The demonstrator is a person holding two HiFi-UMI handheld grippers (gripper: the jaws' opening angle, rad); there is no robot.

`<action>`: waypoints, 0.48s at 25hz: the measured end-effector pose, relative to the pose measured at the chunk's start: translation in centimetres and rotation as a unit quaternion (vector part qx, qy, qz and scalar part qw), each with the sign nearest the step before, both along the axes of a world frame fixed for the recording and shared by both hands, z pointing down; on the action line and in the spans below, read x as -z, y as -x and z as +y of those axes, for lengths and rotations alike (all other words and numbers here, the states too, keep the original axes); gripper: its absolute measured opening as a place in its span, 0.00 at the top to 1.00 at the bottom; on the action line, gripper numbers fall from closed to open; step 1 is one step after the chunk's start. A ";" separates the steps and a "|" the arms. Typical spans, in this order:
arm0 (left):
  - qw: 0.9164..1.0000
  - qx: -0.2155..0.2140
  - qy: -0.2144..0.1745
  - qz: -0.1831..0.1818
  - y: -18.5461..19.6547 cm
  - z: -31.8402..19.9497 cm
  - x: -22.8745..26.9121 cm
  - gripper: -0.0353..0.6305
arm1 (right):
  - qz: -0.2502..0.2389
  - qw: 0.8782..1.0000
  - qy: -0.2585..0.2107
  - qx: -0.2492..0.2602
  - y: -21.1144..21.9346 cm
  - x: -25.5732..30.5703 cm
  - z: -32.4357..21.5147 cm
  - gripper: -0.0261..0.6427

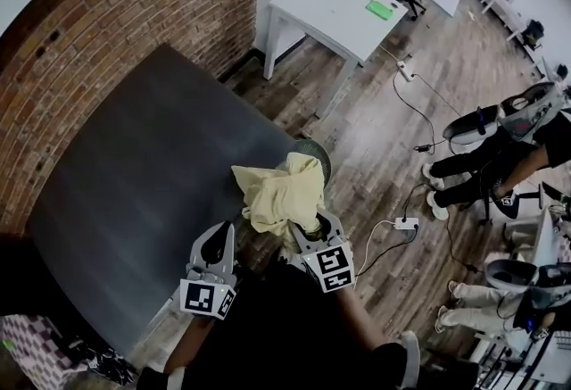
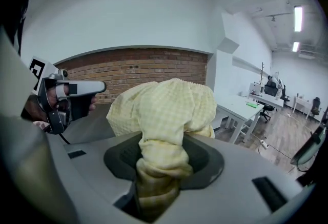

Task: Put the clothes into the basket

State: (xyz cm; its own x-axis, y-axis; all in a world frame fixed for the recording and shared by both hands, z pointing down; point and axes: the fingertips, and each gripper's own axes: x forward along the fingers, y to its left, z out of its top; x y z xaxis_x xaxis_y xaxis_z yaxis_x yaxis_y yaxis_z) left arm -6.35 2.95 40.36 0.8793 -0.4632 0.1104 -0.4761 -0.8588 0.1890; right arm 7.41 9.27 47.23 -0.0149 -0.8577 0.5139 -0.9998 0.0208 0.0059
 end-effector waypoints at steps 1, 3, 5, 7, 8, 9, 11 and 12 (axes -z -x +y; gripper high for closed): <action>1.000 -0.005 -0.001 -0.001 -0.5 0.3 0.0 0.94 | 0.000 1.000 -0.003 -0.005 -0.5 0.1 0.4 0.70; 1.000 -0.014 -0.003 -0.006 -1.6 1.0 -0.1 0.94 | -0.001 1.000 -0.008 -0.016 -1.7 0.4 1.3 0.70; 1.000 -0.023 -0.005 -0.010 -2.8 1.6 -0.1 0.94 | -0.001 1.000 -0.011 -0.024 -2.8 0.5 2.2 0.70; 0.999 -0.031 -0.007 -0.013 -4.0 2.1 -0.1 0.94 | 0.001 0.999 -0.012 -0.031 -4.0 0.5 3.0 0.70; 0.999 -0.035 -0.008 -0.015 -4.6 2.3 -0.1 0.94 | 0.002 0.999 -0.012 -0.035 -4.7 0.4 3.4 0.70; 0.999 -0.039 -0.009 -0.016 -5.2 2.5 -0.1 0.94 | 0.003 0.999 -0.012 -0.040 -5.3 0.3 3.8 0.70; 0.999 -0.047 -0.011 -0.017 -6.6 3.2 -0.2 0.94 | 0.003 0.999 -0.013 -0.049 -6.7 0.0 4.7 0.70; 0.998 -0.051 -0.011 -0.018 -7.2 3.6 -0.3 0.94 | 0.002 0.998 -0.013 -0.053 -7.3 -0.1 5.2 0.70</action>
